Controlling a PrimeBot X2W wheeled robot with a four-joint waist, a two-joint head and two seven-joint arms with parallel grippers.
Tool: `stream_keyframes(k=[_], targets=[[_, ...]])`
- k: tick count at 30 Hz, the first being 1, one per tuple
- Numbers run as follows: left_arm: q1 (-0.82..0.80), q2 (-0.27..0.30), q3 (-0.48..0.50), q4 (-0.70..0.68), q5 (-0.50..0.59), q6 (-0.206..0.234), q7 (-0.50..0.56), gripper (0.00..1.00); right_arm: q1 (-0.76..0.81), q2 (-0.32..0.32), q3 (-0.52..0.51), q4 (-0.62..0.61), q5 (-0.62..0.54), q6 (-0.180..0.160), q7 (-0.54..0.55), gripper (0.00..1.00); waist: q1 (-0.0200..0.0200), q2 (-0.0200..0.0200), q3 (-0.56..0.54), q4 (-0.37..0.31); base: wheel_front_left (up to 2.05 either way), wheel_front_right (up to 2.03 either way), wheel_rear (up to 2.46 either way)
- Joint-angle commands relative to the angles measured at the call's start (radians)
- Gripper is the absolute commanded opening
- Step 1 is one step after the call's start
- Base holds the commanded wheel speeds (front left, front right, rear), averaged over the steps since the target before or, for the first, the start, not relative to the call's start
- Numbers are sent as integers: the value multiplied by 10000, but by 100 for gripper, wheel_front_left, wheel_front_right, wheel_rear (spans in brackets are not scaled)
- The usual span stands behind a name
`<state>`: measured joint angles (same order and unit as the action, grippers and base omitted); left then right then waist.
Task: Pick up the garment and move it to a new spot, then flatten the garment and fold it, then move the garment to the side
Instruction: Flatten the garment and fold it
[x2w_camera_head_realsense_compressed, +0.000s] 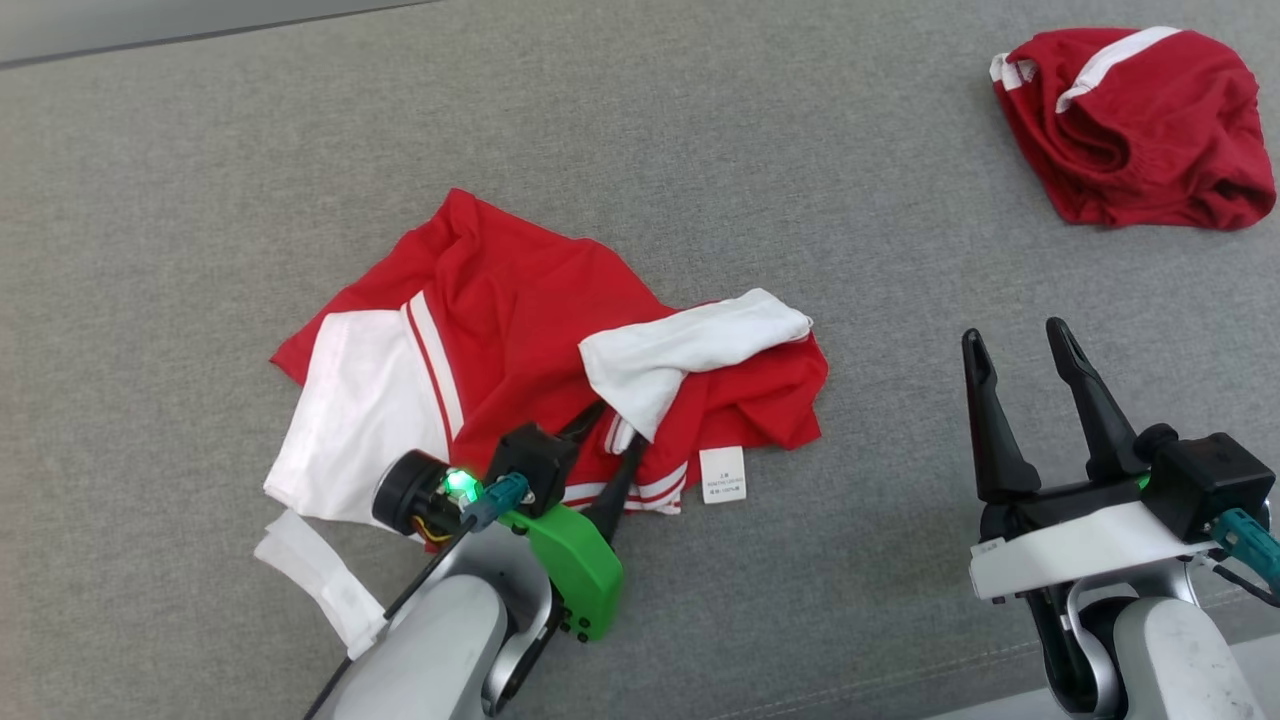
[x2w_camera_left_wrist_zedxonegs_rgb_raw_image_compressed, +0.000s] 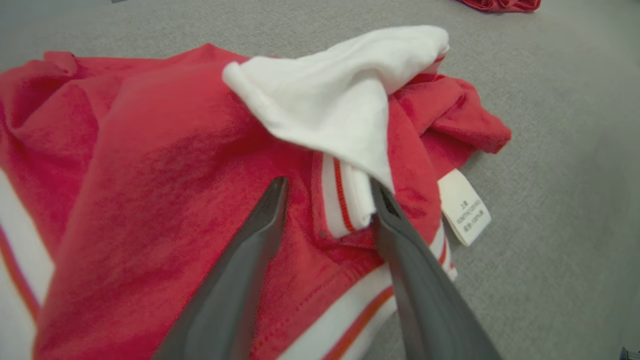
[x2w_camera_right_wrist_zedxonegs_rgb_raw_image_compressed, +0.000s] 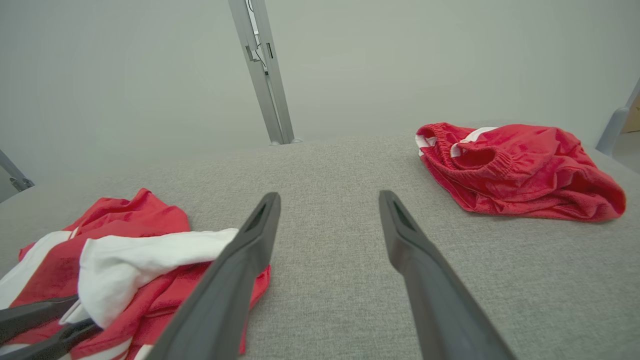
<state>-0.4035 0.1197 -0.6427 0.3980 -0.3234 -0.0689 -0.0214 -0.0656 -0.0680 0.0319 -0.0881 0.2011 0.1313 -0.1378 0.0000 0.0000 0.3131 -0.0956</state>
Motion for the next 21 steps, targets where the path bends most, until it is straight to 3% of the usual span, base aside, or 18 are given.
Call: stream_keyframes(k=[1,13,18,21], targets=[[-265,69,83,-1,-71,-30,-163,0,-92,36,-31,55,94,-11,-73,100,0,0,209,-215,0,0,0],[-1285,484,216,-2252,690,304,-1115,0,-129,116,-78,383,246,-13,-248,100,0,0,-244,-75,0,0,0],[-1329,1052,829,-3364,854,835,-955,0,36,133,-190,432,321,-11,-297,100,0,0,-413,87,0,0,0],[-783,1587,1505,-3858,684,1371,-804,0,111,143,-265,428,338,-13,-310,100,0,0,-436,245,0,0,0]])
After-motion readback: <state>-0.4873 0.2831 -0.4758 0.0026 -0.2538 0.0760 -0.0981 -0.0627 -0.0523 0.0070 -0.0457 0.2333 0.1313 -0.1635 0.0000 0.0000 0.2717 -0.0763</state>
